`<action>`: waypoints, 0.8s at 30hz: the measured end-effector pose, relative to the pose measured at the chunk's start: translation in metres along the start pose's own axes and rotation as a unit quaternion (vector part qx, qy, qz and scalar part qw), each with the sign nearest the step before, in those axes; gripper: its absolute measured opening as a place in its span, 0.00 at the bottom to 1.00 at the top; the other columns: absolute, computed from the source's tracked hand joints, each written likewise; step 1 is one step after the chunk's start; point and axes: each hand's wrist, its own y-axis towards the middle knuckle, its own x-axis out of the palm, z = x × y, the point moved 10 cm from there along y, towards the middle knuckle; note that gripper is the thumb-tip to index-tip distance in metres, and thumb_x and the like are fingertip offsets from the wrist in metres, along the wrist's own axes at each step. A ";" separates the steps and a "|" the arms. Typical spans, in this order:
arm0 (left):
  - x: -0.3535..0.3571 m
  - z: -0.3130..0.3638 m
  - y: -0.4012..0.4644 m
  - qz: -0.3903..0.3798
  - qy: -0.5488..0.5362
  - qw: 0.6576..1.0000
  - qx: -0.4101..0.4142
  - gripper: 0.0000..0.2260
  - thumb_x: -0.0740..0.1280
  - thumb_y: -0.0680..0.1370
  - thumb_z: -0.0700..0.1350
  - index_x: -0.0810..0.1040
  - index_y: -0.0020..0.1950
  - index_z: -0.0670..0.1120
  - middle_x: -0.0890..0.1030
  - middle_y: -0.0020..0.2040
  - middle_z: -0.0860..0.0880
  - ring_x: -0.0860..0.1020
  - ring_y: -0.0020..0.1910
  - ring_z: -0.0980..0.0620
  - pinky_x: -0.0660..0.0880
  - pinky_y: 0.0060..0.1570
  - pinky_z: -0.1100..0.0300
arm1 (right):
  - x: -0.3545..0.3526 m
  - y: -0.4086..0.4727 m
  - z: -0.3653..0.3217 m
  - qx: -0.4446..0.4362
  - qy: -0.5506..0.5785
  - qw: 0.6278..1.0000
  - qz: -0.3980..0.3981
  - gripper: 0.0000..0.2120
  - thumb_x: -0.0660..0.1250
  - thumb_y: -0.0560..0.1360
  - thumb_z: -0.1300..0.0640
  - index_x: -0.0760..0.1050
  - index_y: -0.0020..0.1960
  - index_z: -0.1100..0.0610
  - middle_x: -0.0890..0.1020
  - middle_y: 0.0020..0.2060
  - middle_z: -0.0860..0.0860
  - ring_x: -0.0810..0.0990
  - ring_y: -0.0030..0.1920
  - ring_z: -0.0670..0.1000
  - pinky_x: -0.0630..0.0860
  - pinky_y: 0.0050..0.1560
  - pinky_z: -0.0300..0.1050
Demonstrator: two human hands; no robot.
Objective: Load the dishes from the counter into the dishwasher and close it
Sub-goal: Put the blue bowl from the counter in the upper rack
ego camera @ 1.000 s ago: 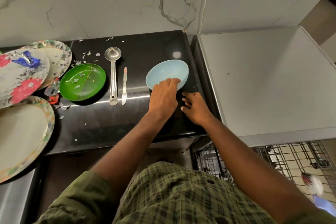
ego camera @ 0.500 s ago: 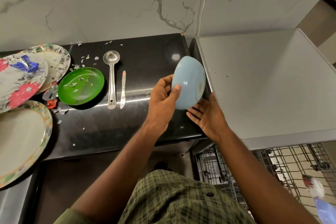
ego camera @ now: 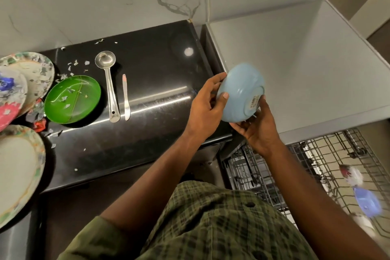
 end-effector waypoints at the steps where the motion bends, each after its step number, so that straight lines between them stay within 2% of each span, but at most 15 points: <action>1: 0.004 -0.001 0.001 -0.001 0.017 1.000 0.001 0.21 0.66 0.84 0.44 0.70 0.77 0.53 0.78 0.69 0.52 0.78 0.67 0.52 0.80 0.64 0.51 | -0.005 -0.001 -0.003 -0.006 0.002 1.000 0.006 0.32 0.64 0.80 0.33 0.74 0.74 0.53 0.83 0.65 0.58 0.83 0.65 0.60 0.83 0.60 0.59; 6: 0.027 -0.002 0.006 -0.013 0.069 0.998 -0.004 0.23 0.66 0.84 0.45 0.68 0.80 0.51 0.74 0.73 0.52 0.75 0.71 0.53 0.77 0.68 0.47 | -0.038 -0.009 -0.021 -0.053 -0.010 0.997 0.053 0.26 0.66 0.80 0.34 0.79 0.68 0.52 0.86 0.59 0.55 0.86 0.59 0.57 0.84 0.52 0.55; 8: 0.040 -0.004 0.006 -0.036 0.081 0.996 -0.010 0.25 0.67 0.84 0.45 0.66 0.81 0.51 0.74 0.74 0.50 0.75 0.71 0.50 0.77 0.68 0.46 | -0.051 -0.016 -0.028 -0.067 -0.017 0.994 0.086 0.22 0.66 0.79 0.33 0.82 0.61 0.48 0.88 0.54 0.52 0.87 0.56 0.56 0.84 0.48 0.52; 10: 0.062 -0.004 0.003 -0.074 0.091 0.993 -0.007 0.29 0.68 0.83 0.45 0.62 0.82 0.51 0.71 0.76 0.49 0.73 0.73 0.49 0.76 0.69 0.45 | -0.070 -0.023 -0.036 -0.086 -0.010 0.988 0.126 0.22 0.66 0.78 0.33 0.82 0.61 0.49 0.88 0.52 0.51 0.87 0.54 0.56 0.84 0.47 0.50; 13: 0.098 -0.001 -0.008 -0.136 0.134 0.982 0.011 0.35 0.70 0.81 0.47 0.56 0.84 0.51 0.67 0.79 0.48 0.70 0.75 0.49 0.75 0.71 0.45 | -0.100 -0.033 -0.046 -0.113 0.013 0.976 0.184 0.26 0.65 0.79 0.35 0.79 0.67 0.52 0.86 0.57 0.54 0.85 0.59 0.58 0.85 0.52 0.54; 15: 0.123 0.002 -0.016 -0.176 0.159 0.971 0.025 0.39 0.71 0.81 0.47 0.52 0.85 0.51 0.66 0.79 0.46 0.70 0.75 0.48 0.75 0.71 0.45 | -0.120 -0.043 -0.052 -0.132 0.030 0.967 0.215 0.26 0.65 0.79 0.35 0.78 0.68 0.53 0.85 0.59 0.56 0.85 0.59 0.58 0.84 0.56 0.59; 19: 0.168 0.008 -0.035 -0.244 0.180 0.952 0.047 0.43 0.71 0.81 0.49 0.45 0.85 0.55 0.64 0.78 0.45 0.70 0.75 0.47 0.75 0.70 0.45 | -0.161 -0.072 -0.057 -0.166 0.055 0.946 0.273 0.26 0.67 0.75 0.33 0.80 0.65 0.48 0.86 0.58 0.54 0.87 0.53 0.54 0.84 0.53 0.58; 21: 0.192 0.009 -0.045 -0.281 0.185 0.940 0.049 0.43 0.71 0.81 0.50 0.44 0.85 0.57 0.62 0.79 0.47 0.70 0.74 0.47 0.76 0.70 0.46 | -0.183 -0.087 -0.055 -0.176 0.076 0.935 0.298 0.24 0.67 0.76 0.33 0.79 0.66 0.45 0.85 0.60 0.51 0.86 0.57 0.54 0.85 0.54 0.58; 24: 0.225 0.011 -0.058 -0.330 0.189 0.923 0.059 0.42 0.71 0.81 0.49 0.46 0.85 0.55 0.60 0.79 0.48 0.69 0.74 0.48 0.75 0.71 0.47 | -0.215 -0.109 -0.049 -0.187 0.113 0.918 0.330 0.20 0.67 0.78 0.35 0.80 0.65 0.42 0.85 0.60 0.50 0.85 0.60 0.55 0.84 0.55 0.60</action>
